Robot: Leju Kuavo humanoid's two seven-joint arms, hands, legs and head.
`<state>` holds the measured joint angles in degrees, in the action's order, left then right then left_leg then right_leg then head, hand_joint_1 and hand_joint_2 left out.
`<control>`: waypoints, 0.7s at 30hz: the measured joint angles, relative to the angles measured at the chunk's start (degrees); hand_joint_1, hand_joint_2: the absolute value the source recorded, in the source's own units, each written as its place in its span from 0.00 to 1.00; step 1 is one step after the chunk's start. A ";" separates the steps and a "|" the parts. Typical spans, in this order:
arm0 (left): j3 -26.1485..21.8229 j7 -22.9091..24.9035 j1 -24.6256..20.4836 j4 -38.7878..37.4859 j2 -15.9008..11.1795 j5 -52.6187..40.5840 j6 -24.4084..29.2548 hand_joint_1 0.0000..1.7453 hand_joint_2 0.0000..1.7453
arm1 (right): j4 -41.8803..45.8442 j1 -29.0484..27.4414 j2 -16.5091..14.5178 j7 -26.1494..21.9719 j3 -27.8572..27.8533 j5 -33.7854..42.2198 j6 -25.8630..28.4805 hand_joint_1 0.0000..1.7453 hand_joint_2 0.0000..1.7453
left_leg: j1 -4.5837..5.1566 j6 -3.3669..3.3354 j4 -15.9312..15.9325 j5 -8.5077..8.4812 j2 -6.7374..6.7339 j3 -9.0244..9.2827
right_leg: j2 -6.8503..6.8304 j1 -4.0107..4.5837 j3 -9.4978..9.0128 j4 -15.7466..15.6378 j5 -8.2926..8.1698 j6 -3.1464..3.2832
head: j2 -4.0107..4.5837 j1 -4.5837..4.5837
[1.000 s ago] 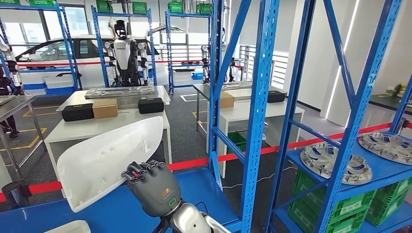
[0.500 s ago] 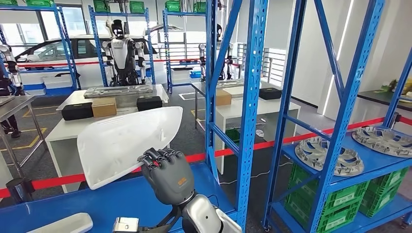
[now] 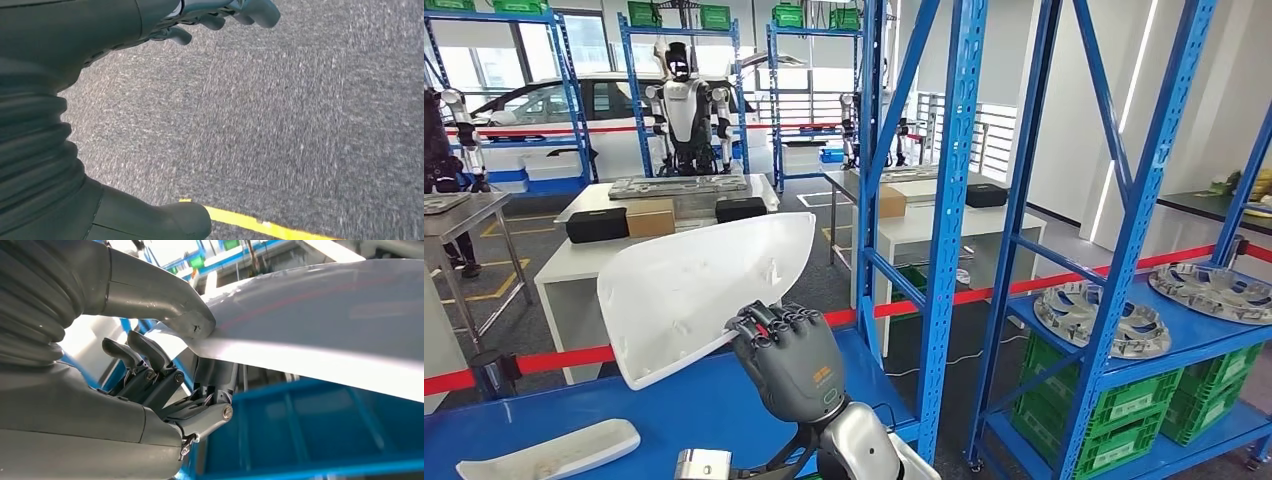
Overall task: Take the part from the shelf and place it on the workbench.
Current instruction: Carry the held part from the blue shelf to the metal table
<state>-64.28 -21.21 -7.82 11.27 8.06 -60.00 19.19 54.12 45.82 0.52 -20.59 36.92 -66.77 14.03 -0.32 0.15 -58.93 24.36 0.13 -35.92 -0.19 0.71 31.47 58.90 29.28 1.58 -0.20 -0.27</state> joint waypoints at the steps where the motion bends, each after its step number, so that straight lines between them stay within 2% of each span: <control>1: -0.01 0.01 0.00 0.01 0.01 0.01 0.02 0.00 1.00 | 0.16 0.11 -0.02 0.00 -0.04 -0.19 0.01 0.97 1.00 | -0.02 0.37 0.12 -0.24 -0.03 -0.03 | -0.03 0.17 0.08 -0.24 -0.16 0.14 | 0.00 0.03; 3: -0.01 0.04 0.02 0.00 -0.02 0.01 0.03 0.00 1.00 | 0.34 0.25 -0.11 -0.01 -0.08 -0.57 -0.05 0.97 1.00 | -0.08 1.07 0.15 -0.42 -0.05 -0.24 | -0.05 -0.02 0.25 -0.71 -1.01 0.52 | 0.00 0.05; 4: -0.01 0.08 0.02 -0.01 -0.01 0.01 0.03 0.00 1.00 | 0.41 0.29 -0.22 -0.01 -0.09 -0.77 -0.09 0.97 1.00 | -0.09 1.37 -0.63 0.33 -0.03 -0.67 | -0.12 -0.24 0.38 -0.98 -1.50 0.80 | 0.00 0.11; 5: 0.00 0.11 0.02 -0.02 -0.04 0.00 0.03 0.00 1.00 | 0.45 0.33 -0.37 -0.01 -0.10 -0.93 -0.10 0.97 1.00 | -0.10 1.66 -2.48 1.80 -0.01 -1.48 | -0.20 -0.50 0.59 -1.24 -1.98 1.03 | 0.00 0.18; 8: 0.00 0.24 0.02 -0.01 -0.29 0.00 0.03 0.00 1.00 | 0.48 0.23 -0.69 0.00 -0.11 -1.24 -0.12 0.97 1.00 | -0.41 2.46 -12.61 7.94 -0.01 -5.09 | -0.32 -0.66 1.76 -1.28 -2.91 1.28 | 0.00 0.40; 9: -0.01 0.28 0.03 -0.01 -0.38 0.00 0.03 0.00 1.00 | 0.48 0.14 -0.72 0.00 -0.11 -1.28 -0.13 0.97 1.00 | -0.49 2.66 -14.66 8.80 -0.01 -5.52 | -0.34 -0.70 2.17 -1.22 -3.18 1.19 | 0.00 0.42; 10: -0.01 0.31 0.04 -0.01 -0.41 0.00 0.03 0.00 1.00 | 0.48 0.08 -0.72 0.00 -0.11 -1.29 -0.14 0.97 1.00 | -0.56 2.77 -14.61 8.61 -0.02 -4.90 | -0.36 -0.77 2.56 -1.11 -3.42 1.05 | 0.00 0.43; 11: -0.01 0.32 0.03 -0.01 -0.43 0.00 0.03 0.00 1.00 | 0.49 0.06 -0.72 -0.01 -0.11 -1.35 -0.11 0.97 1.00 | -0.65 2.86 -12.12 7.45 -0.04 -3.04 | -0.37 -0.88 2.89 -0.94 -3.61 0.87 | 0.00 0.45; 13: 0.00 0.22 -0.03 0.00 -0.44 0.04 0.03 0.00 1.00 | 0.67 0.09 -0.78 -0.07 -0.14 -1.50 0.01 0.97 1.00 | -0.70 2.92 -4.24 5.06 -0.01 1.95 | -0.40 -1.00 3.52 -0.38 -3.85 0.38 | 0.00 0.49; 14: -0.01 0.14 -0.07 0.00 -0.44 0.10 0.05 0.00 1.00 | 0.81 0.12 -0.83 -0.12 -0.17 -1.57 0.08 0.97 1.00 | -0.68 2.64 -1.36 4.35 0.08 3.63 | -0.39 -0.97 3.81 -0.11 -3.97 0.09 | 0.00 0.47; 15: -0.01 0.07 -0.11 -0.01 -0.44 0.21 0.07 0.00 1.00 | 0.98 0.13 -0.87 -0.18 -0.22 -1.61 0.12 0.97 1.00 | -0.59 2.25 0.01 4.13 0.18 4.32 | -0.38 -0.89 4.05 0.05 -4.14 -0.24 | 0.00 0.44; 18: -0.02 0.00 -0.08 -0.01 -0.40 0.50 0.11 0.00 1.00 | 1.27 0.11 -0.92 -0.20 -0.40 -1.64 0.08 0.97 1.00 | -0.46 0.68 0.10 3.43 0.27 3.81 | -0.29 -0.91 4.46 0.07 -4.66 -1.33 | 0.00 0.33; 19: -0.02 0.00 -0.07 -0.01 -0.37 0.51 0.11 0.00 1.00 | 1.31 0.11 -0.91 -0.14 -0.51 -1.69 0.08 0.97 1.00 | -0.50 0.19 0.17 3.12 0.21 3.55 | -0.24 -0.97 4.82 0.71 -4.02 -1.65 | 0.00 0.27; 21: -0.02 -0.01 -0.08 -0.01 -0.31 0.50 0.12 0.00 1.00 | 1.35 0.05 -0.89 0.03 -0.84 -1.92 0.13 0.97 1.00 | -0.60 -0.63 0.27 2.42 0.08 2.81 | -0.12 -1.10 6.80 5.33 -0.55 -2.17 | 0.00 0.18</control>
<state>-64.30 -21.22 -7.91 11.26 7.75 -59.49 19.31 55.47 45.86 -0.37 -20.56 36.07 -68.69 14.16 -0.93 -0.47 -58.66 26.78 0.21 -33.11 -0.32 -0.39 38.27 64.23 28.73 -0.58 -0.20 -0.09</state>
